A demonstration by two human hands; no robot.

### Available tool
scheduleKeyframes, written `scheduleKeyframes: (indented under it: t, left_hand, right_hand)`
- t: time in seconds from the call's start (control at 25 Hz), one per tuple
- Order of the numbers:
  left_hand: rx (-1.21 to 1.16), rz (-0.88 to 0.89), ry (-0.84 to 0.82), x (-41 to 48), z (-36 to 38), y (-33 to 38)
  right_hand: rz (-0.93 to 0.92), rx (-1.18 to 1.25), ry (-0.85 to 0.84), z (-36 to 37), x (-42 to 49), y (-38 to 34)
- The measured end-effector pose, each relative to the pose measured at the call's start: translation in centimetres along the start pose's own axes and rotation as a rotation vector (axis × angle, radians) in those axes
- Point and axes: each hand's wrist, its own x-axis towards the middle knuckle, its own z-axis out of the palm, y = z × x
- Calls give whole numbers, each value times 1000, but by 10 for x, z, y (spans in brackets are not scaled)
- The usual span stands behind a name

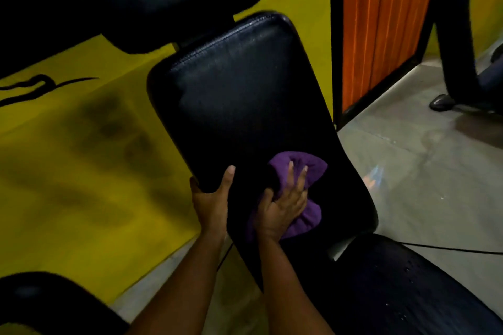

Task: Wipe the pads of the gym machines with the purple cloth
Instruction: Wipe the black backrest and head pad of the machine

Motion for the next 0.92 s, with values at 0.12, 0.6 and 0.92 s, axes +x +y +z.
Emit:
scheduleKeyframes:
  t: [0.12,0.6,0.92]
  left_hand:
    - [42,95,143,7,11,-15]
    - [24,242,227,7,17,-15]
    - [66,286,259,8,20,-19]
  right_hand:
    - [70,-20,92,-2,2,48]
    - [-500,28,-141,-11,92,-81]
    - [-21,122,171,-4,107,28]
